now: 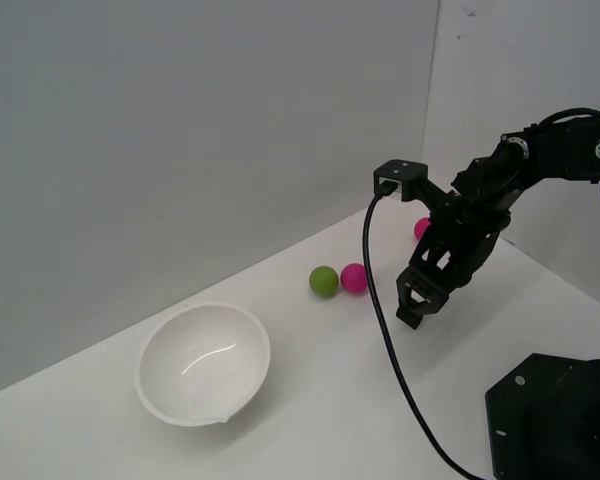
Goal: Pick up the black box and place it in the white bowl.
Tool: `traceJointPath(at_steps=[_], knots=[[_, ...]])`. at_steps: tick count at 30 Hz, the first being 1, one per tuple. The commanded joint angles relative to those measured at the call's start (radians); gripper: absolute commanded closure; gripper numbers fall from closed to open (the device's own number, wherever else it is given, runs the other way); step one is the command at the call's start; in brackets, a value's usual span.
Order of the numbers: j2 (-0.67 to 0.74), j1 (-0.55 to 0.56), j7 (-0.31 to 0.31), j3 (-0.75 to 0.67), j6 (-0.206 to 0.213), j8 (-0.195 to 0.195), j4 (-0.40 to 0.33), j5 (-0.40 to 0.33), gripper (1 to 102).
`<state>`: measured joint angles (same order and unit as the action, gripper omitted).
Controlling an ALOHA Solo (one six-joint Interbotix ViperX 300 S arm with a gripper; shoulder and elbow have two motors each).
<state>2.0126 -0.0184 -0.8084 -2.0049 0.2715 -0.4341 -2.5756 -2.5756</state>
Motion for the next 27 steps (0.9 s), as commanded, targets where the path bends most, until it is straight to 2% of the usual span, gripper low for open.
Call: traceJointPath(at_steps=[1, 4, 15, 25, 27], knots=[[-0.012, -0.011, 0.006, 0.006, 0.02, -0.003, 0.009, 0.009, 28], [-0.04, -0.003, 0.028, 0.035, 0.02, -0.003, 0.018, 0.02, 21], [-0.112, 0.006, 0.089, 0.106, 0.025, -0.003, 0.026, 0.026, 21], [-0.178, 0.006, 0.107, 0.172, 0.025, -0.003, 0.026, 0.026, 21], [-0.178, 0.006, 0.107, 0.172, 0.025, -0.02, 0.025, 0.025, 21]])
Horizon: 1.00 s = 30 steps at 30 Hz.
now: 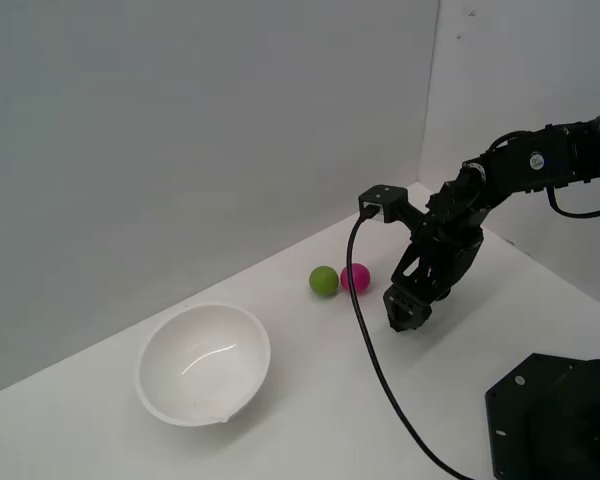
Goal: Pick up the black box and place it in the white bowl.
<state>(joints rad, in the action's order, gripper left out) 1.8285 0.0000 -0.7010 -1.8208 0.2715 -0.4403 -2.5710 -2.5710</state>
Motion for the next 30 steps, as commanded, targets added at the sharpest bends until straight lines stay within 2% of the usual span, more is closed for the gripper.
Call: traceJointPath(at_steps=[1, 4, 7, 14, 18, 22, 27, 30], knots=[[0.006, -0.012, 0.0, -0.012, 0.025, -0.018, 0.02, 0.02, 22], [0.005, -0.012, 0.0, -0.011, 0.025, -0.021, 0.02, 0.021, 23], [0.002, -0.012, 0.0, -0.009, 0.025, -0.021, 0.02, 0.02, 30], [0.005, -0.012, 0.0, -0.011, 0.025, -0.021, 0.02, 0.021, 62], [0.015, -0.012, 0.0, -0.021, 0.025, -0.021, 0.02, 0.021, 71], [0.034, -0.012, -0.003, -0.041, 0.023, -0.021, 0.021, 0.021, 94], [0.051, -0.012, -0.011, -0.057, 0.02, -0.023, 0.021, 0.025, 96], [0.055, -0.012, -0.035, -0.063, 0.008, -0.026, 0.028, 0.029, 96]])
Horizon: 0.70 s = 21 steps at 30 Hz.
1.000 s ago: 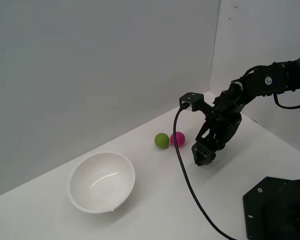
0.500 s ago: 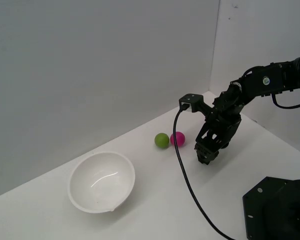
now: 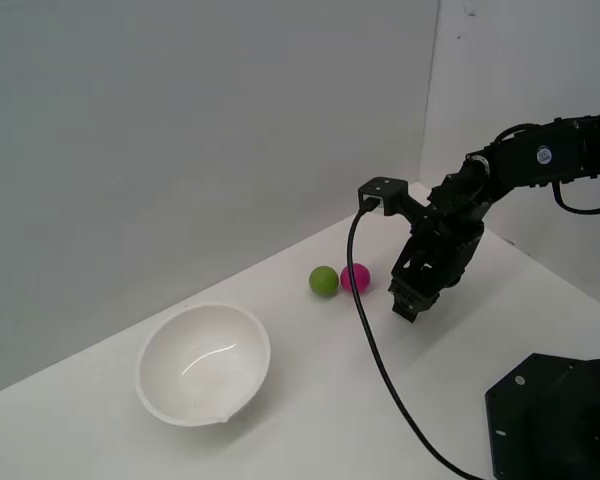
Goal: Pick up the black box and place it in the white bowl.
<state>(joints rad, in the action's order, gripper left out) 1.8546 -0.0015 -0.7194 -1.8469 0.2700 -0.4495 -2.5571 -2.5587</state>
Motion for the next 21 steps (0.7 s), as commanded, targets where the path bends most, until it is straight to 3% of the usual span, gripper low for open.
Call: traceJointPath(at_steps=[1, 15, 21], knots=[[0.034, -0.012, -0.031, -0.041, 0.002, -0.017, 0.018, 0.023, 96], [0.192, -0.055, -0.19, -0.198, -0.006, -0.017, 0.152, 0.158, 96], [0.235, -0.054, -0.202, -0.242, 0.0, -0.017, 0.17, 0.178, 96]])
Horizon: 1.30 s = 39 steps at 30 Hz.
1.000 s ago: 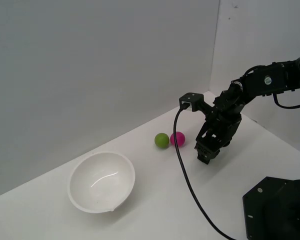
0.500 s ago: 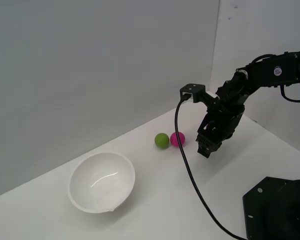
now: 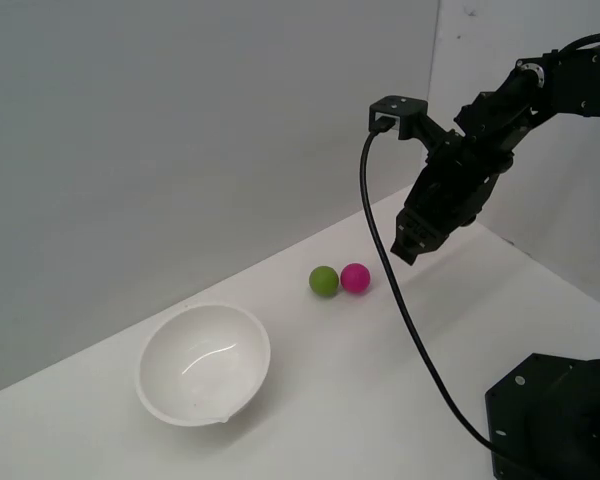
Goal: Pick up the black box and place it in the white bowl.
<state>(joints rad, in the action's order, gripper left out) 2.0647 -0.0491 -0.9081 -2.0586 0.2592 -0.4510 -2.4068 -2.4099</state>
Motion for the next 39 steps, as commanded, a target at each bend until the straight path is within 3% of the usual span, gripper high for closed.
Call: traceJointPath(at_steps=[1, 8, 11, 14, 20, 29, 39], knots=[[0.031, -0.008, -0.014, -0.037, 0.015, -0.015, 0.025, 0.034, 96], [0.087, -0.008, -0.014, -0.092, 0.031, -0.008, 0.075, 0.083, 96], [0.097, -0.006, -0.014, -0.101, 0.058, -0.003, 0.106, 0.115, 96], [0.098, 0.014, -0.012, -0.103, 0.112, -0.003, 0.126, 0.135, 96], [0.097, 0.147, -0.005, -0.101, 0.155, -0.002, 0.135, 0.144, 96], [0.032, 0.367, 0.107, -0.037, 0.252, 0.029, 0.16, 0.169, 98], [-0.13, 0.566, 0.216, 0.127, 0.259, 0.058, 0.252, 0.258, 99]])
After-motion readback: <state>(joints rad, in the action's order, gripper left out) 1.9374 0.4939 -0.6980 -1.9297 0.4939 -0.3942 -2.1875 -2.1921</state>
